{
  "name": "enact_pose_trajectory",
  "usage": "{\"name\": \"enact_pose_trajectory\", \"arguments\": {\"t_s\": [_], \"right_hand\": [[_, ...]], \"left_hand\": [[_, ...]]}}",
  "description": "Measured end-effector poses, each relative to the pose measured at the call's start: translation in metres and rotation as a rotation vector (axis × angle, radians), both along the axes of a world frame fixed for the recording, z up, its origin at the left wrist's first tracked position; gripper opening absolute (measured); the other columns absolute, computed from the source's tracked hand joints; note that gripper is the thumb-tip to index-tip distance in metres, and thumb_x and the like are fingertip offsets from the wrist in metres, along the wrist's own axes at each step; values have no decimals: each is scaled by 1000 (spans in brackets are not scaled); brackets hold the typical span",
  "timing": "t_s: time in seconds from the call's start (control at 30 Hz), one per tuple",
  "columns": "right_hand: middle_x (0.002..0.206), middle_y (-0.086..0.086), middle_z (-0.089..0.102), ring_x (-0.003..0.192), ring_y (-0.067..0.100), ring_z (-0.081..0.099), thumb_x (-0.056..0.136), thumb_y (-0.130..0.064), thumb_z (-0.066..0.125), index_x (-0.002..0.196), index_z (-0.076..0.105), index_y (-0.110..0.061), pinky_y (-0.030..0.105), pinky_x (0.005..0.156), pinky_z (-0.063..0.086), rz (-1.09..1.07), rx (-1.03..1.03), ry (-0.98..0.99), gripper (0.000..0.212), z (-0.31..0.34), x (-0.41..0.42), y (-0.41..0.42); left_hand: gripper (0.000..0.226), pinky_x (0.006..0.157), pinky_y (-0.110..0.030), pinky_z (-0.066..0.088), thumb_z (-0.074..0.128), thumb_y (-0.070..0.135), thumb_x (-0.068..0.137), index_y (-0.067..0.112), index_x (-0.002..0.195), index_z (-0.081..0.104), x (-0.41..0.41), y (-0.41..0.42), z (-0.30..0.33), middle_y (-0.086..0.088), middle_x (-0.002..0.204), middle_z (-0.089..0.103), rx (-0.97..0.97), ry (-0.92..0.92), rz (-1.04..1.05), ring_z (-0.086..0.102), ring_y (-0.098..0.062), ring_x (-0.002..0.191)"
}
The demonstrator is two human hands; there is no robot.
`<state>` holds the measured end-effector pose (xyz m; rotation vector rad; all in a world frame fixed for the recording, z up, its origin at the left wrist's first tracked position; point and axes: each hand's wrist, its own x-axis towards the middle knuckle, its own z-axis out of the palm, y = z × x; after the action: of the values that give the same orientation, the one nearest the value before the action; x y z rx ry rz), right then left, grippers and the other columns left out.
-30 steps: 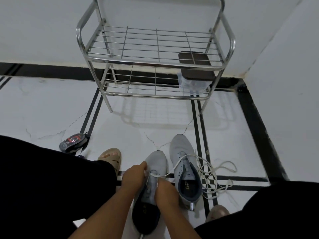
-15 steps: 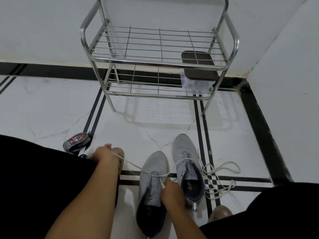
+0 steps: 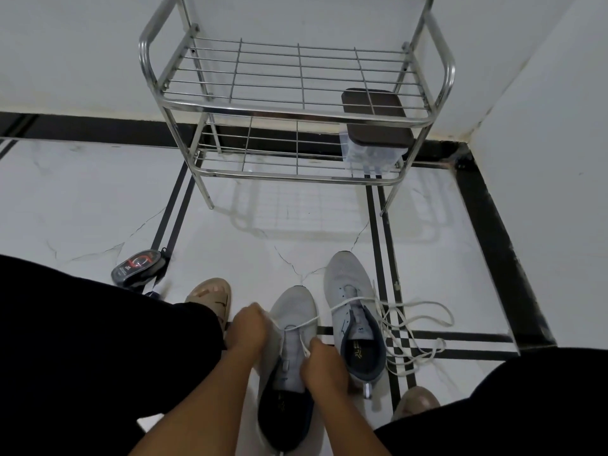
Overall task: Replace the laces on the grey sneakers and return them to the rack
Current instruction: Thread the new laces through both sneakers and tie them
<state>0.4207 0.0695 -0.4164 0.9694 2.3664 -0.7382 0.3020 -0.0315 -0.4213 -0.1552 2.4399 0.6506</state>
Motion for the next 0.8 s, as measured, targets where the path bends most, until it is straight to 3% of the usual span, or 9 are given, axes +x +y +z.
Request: {"name": "enact_pose_trajectory", "arguments": {"t_s": [0.13,0.2,0.27,0.33,0.37,0.47,0.57,0.7,0.8], "right_hand": [[118,10,61,108,32,61,91,-17,43,111,55,-18,36,82,50,-64,-17,-5,23,-1,3,3],[121,10,60,109,32,61,91,-19,44,115,55,-19,36,84,50,-76,-22,-9,26,-2,2,4],[121,10,60,110,31,60,92,-20,45,116,55,-19,36,85,50,-76,-20,-16,27,-3,2,4],[122,10,60,111,31,60,91,-19,45,117,55,-19,35,85,50,-74,-23,-14,28,-3,1,4],[122,10,60,112,31,60,91,-19,45,118,55,-18,35,86,50,-73,-25,-13,28,-3,0,4],[122,10,61,112,31,60,92,-21,46,117,55,-18,35,85,50,-71,-37,-17,27,-3,0,4],[117,9,62,108,31,61,90,-26,49,113,56,-17,33,82,49,-101,-91,-16,25,-2,0,4],[92,4,59,85,21,58,82,-31,60,80,45,-22,30,74,47,-234,-209,39,17,-7,0,8],[96,5,61,86,22,58,84,-26,54,83,50,-20,31,75,48,-219,-191,38,7,-9,0,8]], "left_hand": [[39,97,-29,42,31,16,103,-1,136,46,-54,-26,8,-17,139,49,31,69,612,49,-29,128],[44,82,-29,46,28,16,103,-7,137,43,-63,-33,18,-25,141,46,202,50,771,46,-36,131],[46,70,-30,49,32,23,102,-5,135,45,-64,-32,19,-27,134,52,187,136,787,53,-40,122],[46,72,-35,52,40,36,100,-1,124,53,-58,-20,19,-20,116,62,64,138,499,62,-37,100],[43,70,-34,51,45,39,99,3,119,56,-51,-14,14,-15,109,63,14,119,229,62,-33,92],[26,85,-35,53,52,33,93,14,109,59,-12,-3,-3,-9,111,65,-107,-63,-324,62,-27,101],[19,85,-38,55,48,32,94,19,106,56,8,-7,-18,-7,108,66,-142,-77,-303,62,-26,99],[21,84,-40,55,44,29,97,13,108,52,7,-4,-18,-10,113,62,-95,-123,-246,59,-29,102],[27,80,-36,49,45,18,94,7,118,43,7,1,-20,-14,118,59,-73,-103,-85,58,-31,106]]}}
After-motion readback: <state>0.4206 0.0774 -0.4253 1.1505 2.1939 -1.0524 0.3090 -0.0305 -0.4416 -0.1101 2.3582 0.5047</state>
